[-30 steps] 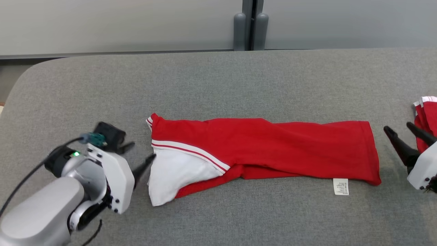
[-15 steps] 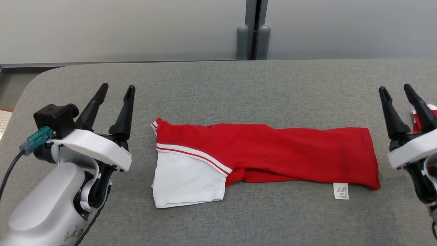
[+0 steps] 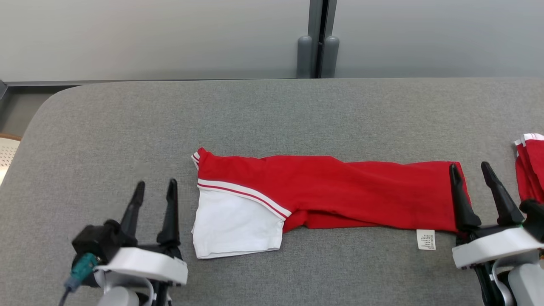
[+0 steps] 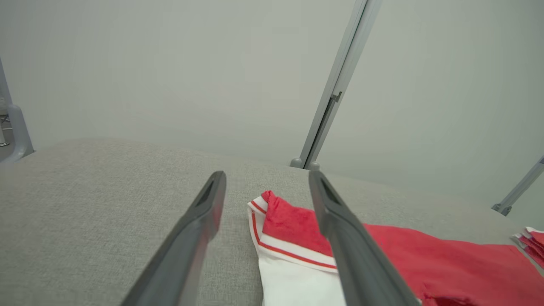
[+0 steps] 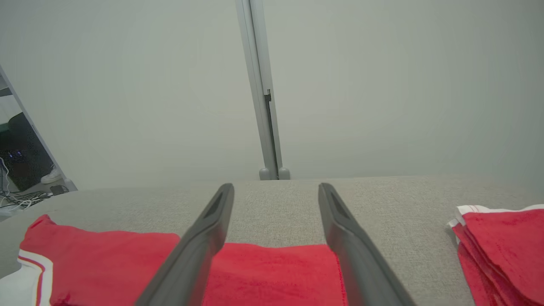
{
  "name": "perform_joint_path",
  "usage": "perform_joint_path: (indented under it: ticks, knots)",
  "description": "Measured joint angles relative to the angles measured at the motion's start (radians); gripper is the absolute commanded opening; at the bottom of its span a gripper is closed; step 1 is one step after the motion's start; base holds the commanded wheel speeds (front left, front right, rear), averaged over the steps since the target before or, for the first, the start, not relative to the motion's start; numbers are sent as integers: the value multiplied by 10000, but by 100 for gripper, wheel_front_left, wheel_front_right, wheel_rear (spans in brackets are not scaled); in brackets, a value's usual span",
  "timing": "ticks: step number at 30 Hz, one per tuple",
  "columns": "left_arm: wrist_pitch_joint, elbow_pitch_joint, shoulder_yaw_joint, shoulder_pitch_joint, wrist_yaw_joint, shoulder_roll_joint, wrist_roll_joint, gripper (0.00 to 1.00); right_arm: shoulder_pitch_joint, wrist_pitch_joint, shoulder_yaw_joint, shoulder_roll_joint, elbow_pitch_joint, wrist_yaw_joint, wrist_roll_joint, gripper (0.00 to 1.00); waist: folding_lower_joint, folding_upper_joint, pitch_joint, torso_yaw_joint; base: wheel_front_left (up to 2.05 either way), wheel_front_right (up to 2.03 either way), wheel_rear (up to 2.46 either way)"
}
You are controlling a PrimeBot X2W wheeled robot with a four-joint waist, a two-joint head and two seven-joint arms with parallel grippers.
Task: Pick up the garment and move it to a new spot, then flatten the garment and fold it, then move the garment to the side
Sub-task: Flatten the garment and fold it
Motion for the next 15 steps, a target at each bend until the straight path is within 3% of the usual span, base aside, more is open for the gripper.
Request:
perform_joint_path:
  ticks: [2, 5, 15]
  knots:
    - [2, 205, 447, 329, -470, -477, 648, 100, 258, 0, -222, 265, -36, 0, -178, 100, 0, 0, 31, 56, 0, 0, 0]
    - [0, 343, 899, 345, -794, -713, 1018, 100, 324, 0, -337, 418, -21, 0, -280, 100, 0, 0, 67, 99, 0, 0, 0]
    - [0, 744, 1248, 87, -1279, -943, 1676, 100, -120, -2, -1388, 926, 1783, 0, 385, 100, 0, 0, 390, 212, 0, 0, 0]
